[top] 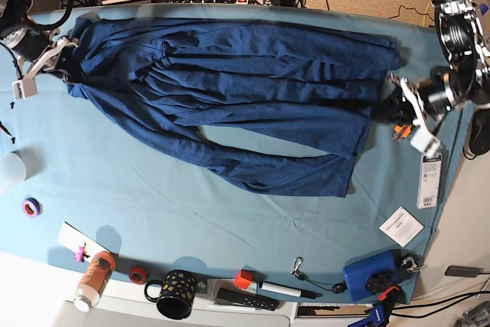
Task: Layout the t-shirt on the table in an organized manner, then fold the t-shirt properly
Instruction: 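Lift the held hem with both grippers and fold it toward the collar, then open both grippers and raise them off the shirt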
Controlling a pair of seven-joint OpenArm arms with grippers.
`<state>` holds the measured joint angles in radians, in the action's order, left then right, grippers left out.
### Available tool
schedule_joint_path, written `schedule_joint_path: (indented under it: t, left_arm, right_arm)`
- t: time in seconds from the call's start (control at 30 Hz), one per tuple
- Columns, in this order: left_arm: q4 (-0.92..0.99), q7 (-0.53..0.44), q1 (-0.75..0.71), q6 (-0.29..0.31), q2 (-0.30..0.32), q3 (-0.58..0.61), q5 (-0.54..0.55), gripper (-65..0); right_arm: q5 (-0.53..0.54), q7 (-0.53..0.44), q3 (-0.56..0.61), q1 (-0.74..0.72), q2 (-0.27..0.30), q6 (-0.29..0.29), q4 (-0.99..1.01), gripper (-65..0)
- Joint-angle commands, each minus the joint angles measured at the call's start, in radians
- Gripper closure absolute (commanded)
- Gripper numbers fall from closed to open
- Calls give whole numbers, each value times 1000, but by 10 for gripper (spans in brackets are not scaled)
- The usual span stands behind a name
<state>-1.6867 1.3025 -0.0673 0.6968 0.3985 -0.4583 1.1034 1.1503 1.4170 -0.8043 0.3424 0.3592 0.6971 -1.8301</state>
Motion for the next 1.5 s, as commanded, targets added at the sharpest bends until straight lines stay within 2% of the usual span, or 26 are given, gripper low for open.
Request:
schedule_joint_path:
  t: [0.0,0.2,0.37,0.43,0.83,0.87,0.9,0.93,0.97,1.0,1.17,1.27,1.37,1.47]
  left_arm:
    - [-16,-16,6,1,14,-5,23,0]
    - [-16,-17,-24,1,14,-5,-13,0]
    - [-16,-67,-23,1,15,-5,-111,0]
    - [-16,-72,-23,-20,14,-5,-125,0]
    - [-16,-61,-24,-32,14,-5,-159,0]
    - [-16,-56,-24,-35,14,-5,-159,-21]
    - [-16,-53,-24,-35,14,-5,-158,-136]
    - [-16,-53,-24,-35,14,-5,-158,-246]
    - [-16,-54,-24,-35,14,-5,-158,-326]
    - [-16,-55,-24,-47,15,-5,-158,-355]
    - [-16,-54,-24,-53,16,-5,-149,-354]
    - [-16,-54,-23,-44,26,-17,-114,-343]
    - [-16,-53,-20,-11,38,-95,-35,-343]
    - [-18,-53,-12,1,39,-247,81,-343]
  right_arm:
    - [19,-21,-8,-4,18,1,-16,0]
    - [14,-21,-8,-5,18,1,-16,0]
    - [-117,-21,-8,-5,18,1,-16,0]
    - [-142,-21,-8,-5,18,1,-16,0]
    - [-142,-21,-8,-5,18,1,-16,0]
    - [-142,-21,-8,-5,18,1,-16,0]
    - [-142,-21,-8,-5,18,1,-16,-79]
    - [-142,-21,-8,-5,18,1,-16,-192]
    - [-142,-21,-8,-5,18,1,-16,-281]
    - [-142,-21,-8,-5,18,1,-16,-319]
    - [-142,-136,-8,-20,41,1,-16,-320]
    - [-142,-155,-9,-66,63,1,-16,-320]
    - [-142,-153,-9,-122,77,1,-16,-320]
    - [-136,-154,-9,-179,79,1,-16,-320]
